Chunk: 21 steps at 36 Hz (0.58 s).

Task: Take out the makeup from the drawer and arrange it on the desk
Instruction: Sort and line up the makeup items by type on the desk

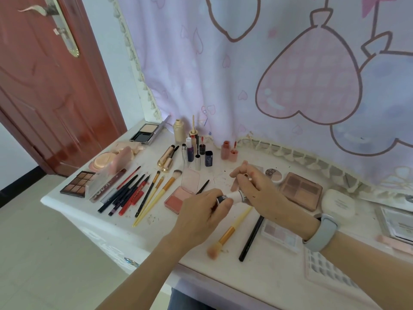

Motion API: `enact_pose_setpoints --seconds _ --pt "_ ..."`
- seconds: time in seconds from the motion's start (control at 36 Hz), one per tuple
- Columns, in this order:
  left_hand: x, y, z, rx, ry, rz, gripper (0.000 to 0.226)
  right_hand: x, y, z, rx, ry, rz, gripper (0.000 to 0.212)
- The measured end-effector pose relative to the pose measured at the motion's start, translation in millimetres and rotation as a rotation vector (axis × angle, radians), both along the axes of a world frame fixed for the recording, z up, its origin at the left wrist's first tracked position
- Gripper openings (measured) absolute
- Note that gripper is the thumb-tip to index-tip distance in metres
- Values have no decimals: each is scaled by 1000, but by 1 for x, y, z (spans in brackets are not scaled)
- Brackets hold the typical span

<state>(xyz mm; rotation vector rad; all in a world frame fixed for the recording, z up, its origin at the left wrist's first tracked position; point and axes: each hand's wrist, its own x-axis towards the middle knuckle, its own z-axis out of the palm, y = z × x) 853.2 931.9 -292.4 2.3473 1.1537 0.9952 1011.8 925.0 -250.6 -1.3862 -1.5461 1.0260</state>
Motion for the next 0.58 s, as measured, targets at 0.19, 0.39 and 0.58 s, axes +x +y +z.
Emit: enact_pose_setpoints --seconds 0.19,0.39,0.58 --pt "-5 6 8 -188 -171 40 40 17 -1 14 -17 115 212 31" --pt "-4 6 18 -178 -149 14 13 12 7 15 -202 -15 134 39" --pt "-5 9 23 -75 18 -12 35 20 8 17 -121 6 130 15"
